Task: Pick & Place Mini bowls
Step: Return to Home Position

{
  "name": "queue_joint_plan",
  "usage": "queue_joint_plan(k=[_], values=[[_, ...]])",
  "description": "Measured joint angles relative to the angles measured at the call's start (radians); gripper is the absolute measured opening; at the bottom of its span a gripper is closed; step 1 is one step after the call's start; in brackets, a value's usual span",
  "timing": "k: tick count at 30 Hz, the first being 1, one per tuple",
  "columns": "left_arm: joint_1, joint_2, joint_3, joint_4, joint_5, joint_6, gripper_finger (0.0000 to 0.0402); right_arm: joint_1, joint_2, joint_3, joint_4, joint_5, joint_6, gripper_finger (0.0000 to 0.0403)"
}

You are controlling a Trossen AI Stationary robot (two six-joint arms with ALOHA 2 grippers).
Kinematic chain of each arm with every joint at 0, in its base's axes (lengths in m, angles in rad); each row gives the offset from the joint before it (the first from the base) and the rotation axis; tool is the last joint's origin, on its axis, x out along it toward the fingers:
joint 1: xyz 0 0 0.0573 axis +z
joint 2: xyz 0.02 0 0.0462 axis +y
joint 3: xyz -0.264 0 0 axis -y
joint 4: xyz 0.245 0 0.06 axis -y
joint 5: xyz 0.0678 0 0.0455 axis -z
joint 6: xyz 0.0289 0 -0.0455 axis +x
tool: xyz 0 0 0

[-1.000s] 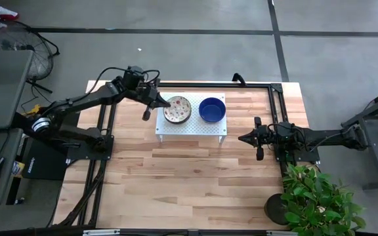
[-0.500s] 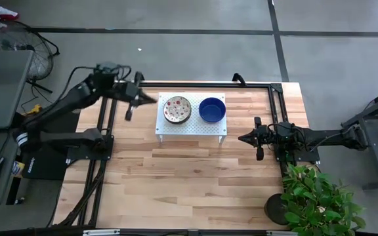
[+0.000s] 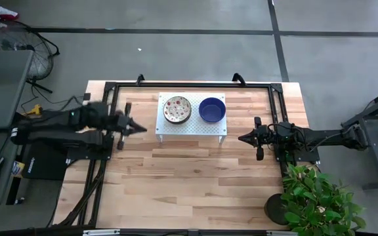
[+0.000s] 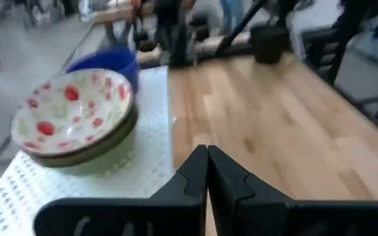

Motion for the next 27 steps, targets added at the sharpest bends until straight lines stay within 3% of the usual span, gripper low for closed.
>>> queue_joint_plan(k=[3, 9, 20, 27], values=[[-0.061, -0.085, -0.107, 0.134, -0.066, -0.038, 0.0000, 0.000, 0.000, 0.000, 0.000, 0.000, 0.000, 0.0000], [-0.128, -0.195, -0.261, 0.226, -0.178, -0.042, 0.0000, 0.000, 0.000, 0.000, 0.000, 0.000, 0.000, 0.0000], [-0.125, -0.497, -0.445, 0.265, -0.197, -0.046, 0.0000, 0.000, -0.001, 0.000, 0.000, 0.000, 0.000, 0.0000], [-0.125, -0.493, -0.480, 0.286, -0.183, -0.039, 0.0000, 0.000, 0.000, 0.000, 0.000, 0.000, 0.000, 0.0000]])
